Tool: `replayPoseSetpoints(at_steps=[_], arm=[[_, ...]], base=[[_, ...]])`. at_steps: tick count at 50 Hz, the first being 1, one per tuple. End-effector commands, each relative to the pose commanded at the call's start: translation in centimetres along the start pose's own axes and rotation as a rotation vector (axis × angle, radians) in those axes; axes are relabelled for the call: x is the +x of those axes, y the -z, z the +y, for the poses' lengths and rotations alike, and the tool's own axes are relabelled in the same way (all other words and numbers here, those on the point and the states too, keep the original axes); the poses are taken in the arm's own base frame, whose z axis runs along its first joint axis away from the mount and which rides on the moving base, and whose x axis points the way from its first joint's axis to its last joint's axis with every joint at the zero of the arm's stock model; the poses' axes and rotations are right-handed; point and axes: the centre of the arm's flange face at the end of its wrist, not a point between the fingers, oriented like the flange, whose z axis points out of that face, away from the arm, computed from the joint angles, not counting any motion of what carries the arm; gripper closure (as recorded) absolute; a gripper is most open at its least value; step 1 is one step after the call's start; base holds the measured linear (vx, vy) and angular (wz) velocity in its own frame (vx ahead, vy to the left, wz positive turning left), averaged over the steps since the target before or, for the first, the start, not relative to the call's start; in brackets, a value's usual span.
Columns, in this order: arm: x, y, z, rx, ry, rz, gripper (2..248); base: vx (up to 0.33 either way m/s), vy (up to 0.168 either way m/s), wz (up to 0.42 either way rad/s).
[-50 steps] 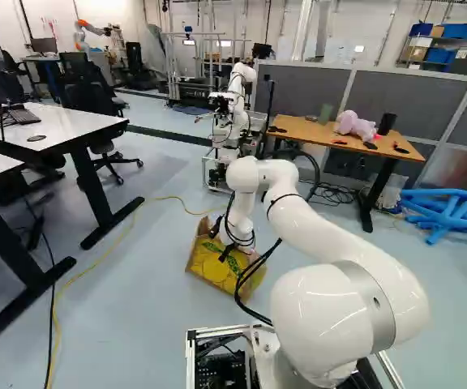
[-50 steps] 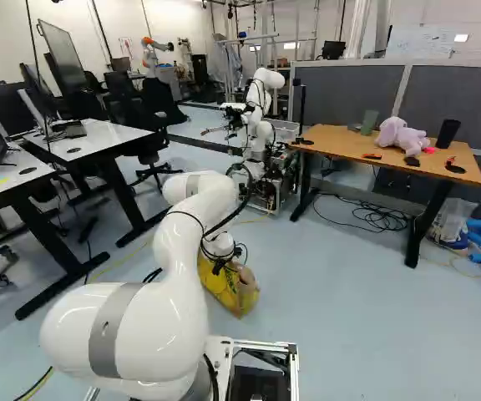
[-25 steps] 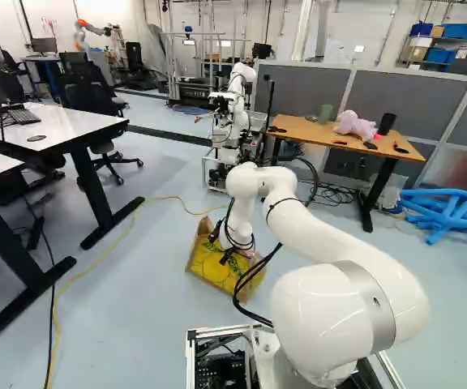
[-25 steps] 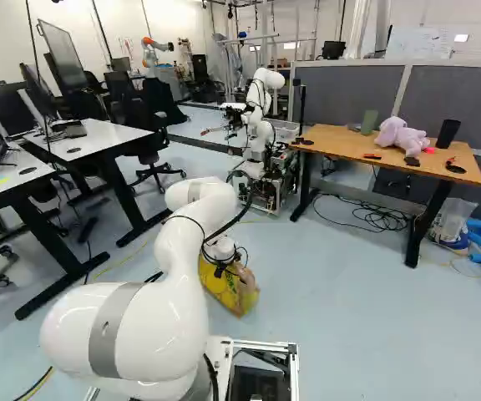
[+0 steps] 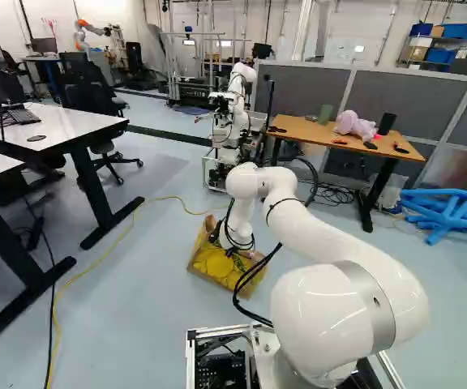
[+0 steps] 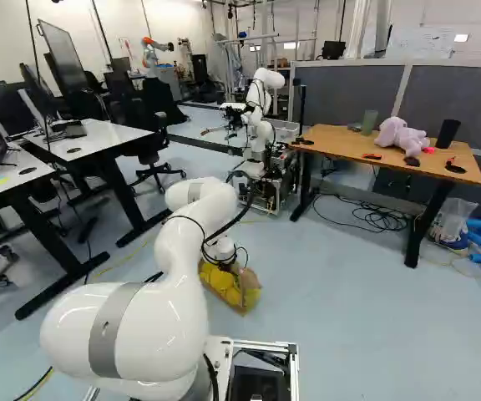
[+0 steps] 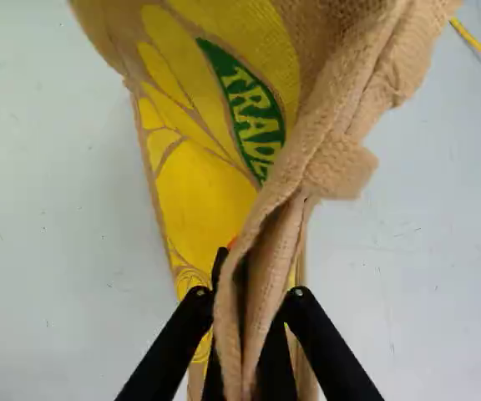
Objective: Pick up the bag on the ground and place it on the table
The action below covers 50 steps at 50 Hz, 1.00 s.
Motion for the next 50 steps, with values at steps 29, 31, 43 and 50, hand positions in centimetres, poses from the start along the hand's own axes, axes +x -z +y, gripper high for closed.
replayPoseSetpoints(at_steps=[29, 31, 43, 50], arm=[[0.7, 2.0, 0.4, 0.001, 0.000, -0.001, 228], [0.8, 2.3, 0.5, 0.001, 0.000, -0.001, 228], [1.4, 3.9, 0.8, 0.001, 0.000, -0.001, 228], [1.8, 4.9, 1.1, -0.001, -0.001, 0.000, 228]], base=[[0.000, 0.000, 0.000], [0.000, 0.000, 0.000], [0.000, 0.000, 0.000], [0.000, 0.000, 0.000]])
